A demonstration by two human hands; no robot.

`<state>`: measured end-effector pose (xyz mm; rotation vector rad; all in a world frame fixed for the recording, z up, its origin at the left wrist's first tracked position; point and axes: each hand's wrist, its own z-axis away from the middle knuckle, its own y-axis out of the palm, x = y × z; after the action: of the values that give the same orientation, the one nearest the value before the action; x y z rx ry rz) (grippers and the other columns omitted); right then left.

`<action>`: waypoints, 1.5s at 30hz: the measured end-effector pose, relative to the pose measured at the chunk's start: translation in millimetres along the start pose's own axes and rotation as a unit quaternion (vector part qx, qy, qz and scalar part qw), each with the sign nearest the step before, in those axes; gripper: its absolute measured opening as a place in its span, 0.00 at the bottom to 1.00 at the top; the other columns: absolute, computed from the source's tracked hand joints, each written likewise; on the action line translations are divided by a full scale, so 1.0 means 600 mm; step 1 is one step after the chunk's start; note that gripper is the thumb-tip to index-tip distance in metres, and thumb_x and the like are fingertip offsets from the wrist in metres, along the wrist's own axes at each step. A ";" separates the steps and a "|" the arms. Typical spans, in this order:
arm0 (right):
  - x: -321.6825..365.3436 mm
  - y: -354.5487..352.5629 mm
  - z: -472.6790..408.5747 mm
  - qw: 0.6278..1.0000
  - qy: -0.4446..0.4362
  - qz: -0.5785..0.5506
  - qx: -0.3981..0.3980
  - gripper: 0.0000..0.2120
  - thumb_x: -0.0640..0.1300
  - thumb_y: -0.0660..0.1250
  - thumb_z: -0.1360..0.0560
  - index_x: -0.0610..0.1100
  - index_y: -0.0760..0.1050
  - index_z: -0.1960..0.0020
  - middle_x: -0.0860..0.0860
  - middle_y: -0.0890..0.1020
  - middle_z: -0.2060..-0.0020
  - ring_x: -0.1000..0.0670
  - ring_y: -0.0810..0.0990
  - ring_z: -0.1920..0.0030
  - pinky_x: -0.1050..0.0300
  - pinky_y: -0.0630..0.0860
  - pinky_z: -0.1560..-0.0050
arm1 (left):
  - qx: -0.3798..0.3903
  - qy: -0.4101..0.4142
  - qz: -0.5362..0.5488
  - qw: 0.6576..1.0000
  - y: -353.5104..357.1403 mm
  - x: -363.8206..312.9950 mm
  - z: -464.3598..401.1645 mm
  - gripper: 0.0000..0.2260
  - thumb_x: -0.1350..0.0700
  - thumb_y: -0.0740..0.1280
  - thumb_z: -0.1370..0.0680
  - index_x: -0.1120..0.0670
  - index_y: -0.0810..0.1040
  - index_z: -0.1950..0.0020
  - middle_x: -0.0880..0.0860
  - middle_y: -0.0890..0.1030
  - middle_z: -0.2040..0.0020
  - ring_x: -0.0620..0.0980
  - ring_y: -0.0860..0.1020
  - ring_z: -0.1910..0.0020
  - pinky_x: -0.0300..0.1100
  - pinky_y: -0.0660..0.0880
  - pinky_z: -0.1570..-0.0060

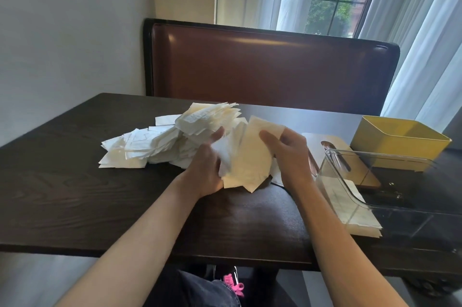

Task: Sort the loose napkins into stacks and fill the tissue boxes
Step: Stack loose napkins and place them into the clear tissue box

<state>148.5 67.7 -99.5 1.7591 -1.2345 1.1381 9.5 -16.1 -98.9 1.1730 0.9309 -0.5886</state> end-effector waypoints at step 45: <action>-0.019 0.000 -0.007 0.979 0.099 0.178 -0.003 0.06 0.43 0.68 0.24 0.49 0.83 0.51 0.53 0.83 0.49 0.53 0.79 0.46 0.56 0.74 0.43 | -0.073 0.087 0.038 0.993 -0.052 0.008 -0.048 0.21 0.58 0.71 0.26 0.58 0.79 0.33 0.63 0.81 0.38 0.63 0.81 0.40 0.60 0.78 0.39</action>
<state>145.9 75.3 -108.8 1.4118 -1.4605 1.4721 -21.7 1.9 -121.6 1.1346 1.0546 -0.3538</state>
